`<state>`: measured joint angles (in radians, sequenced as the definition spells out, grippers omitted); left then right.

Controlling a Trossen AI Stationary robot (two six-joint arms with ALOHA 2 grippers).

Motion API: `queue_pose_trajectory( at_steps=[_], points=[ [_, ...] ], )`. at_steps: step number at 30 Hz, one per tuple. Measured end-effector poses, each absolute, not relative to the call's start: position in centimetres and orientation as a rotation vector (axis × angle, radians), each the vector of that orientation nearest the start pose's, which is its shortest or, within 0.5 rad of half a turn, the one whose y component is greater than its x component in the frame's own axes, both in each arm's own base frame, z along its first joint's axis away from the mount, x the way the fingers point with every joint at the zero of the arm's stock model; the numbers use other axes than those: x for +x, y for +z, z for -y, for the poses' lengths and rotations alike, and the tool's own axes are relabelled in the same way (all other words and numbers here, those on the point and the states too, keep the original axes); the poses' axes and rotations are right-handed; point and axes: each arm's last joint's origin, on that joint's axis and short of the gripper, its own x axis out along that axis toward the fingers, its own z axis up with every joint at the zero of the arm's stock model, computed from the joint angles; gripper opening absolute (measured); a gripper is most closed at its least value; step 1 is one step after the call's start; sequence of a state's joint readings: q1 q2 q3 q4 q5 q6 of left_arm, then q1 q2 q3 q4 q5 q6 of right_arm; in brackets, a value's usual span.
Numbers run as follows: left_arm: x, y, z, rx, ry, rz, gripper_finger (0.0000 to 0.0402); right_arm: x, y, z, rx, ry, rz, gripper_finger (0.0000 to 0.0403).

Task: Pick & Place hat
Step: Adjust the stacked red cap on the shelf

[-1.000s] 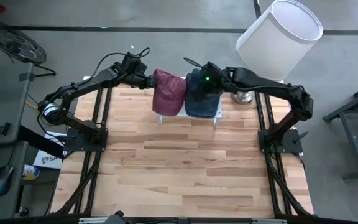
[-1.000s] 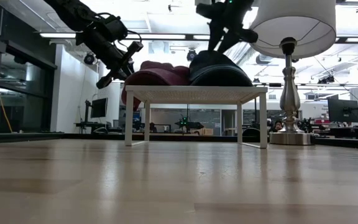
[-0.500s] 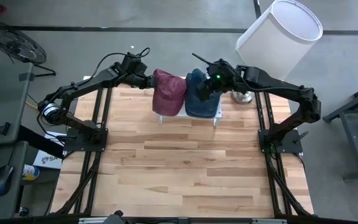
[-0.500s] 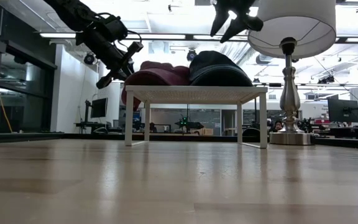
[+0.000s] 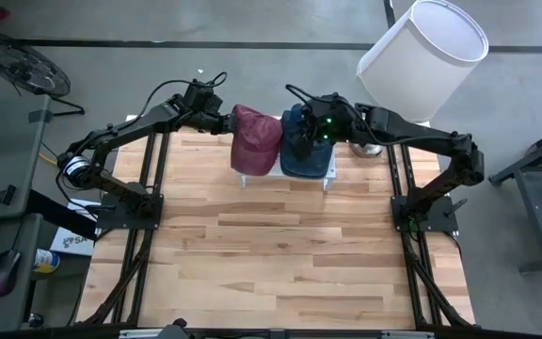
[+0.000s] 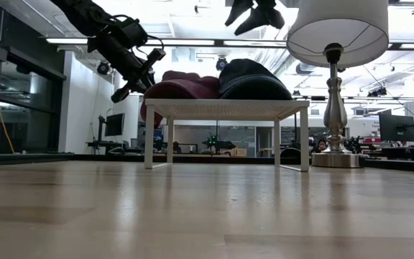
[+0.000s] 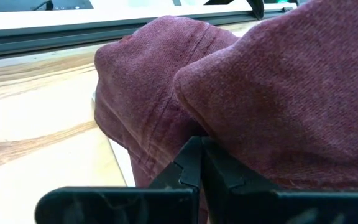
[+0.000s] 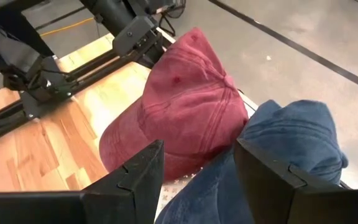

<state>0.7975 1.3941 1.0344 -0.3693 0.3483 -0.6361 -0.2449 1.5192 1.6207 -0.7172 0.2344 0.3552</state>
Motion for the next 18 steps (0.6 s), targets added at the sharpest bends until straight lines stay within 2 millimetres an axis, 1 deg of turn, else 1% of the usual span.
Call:
queue_pose_trajectory(
  at_steps=[5, 8, 11, 18],
  points=[
    [21.31, 27.01, -20.42, -1.000, 0.619, -0.470, 0.0002, 31.12, 39.60, 8.35, 0.332, -0.568, -0.538, 0.0188],
    [21.29, 26.99, -20.41, -0.999, 0.622, -0.471, 0.0014, 31.13, 39.60, 8.31, 0.334, -0.562, -0.538, 0.0188],
    [21.30, 26.99, -20.41, -0.994, 0.619, -0.473, 0.0039, 31.13, 39.60, 8.32, 0.336, -0.559, -0.539, 0.0188],
    [21.30, 27.10, -20.28, -1.003, 0.580, -0.476, 0.0120, 31.13, 39.60, 8.33, 0.335, -0.563, -0.538, 0.0188]
  ],
)
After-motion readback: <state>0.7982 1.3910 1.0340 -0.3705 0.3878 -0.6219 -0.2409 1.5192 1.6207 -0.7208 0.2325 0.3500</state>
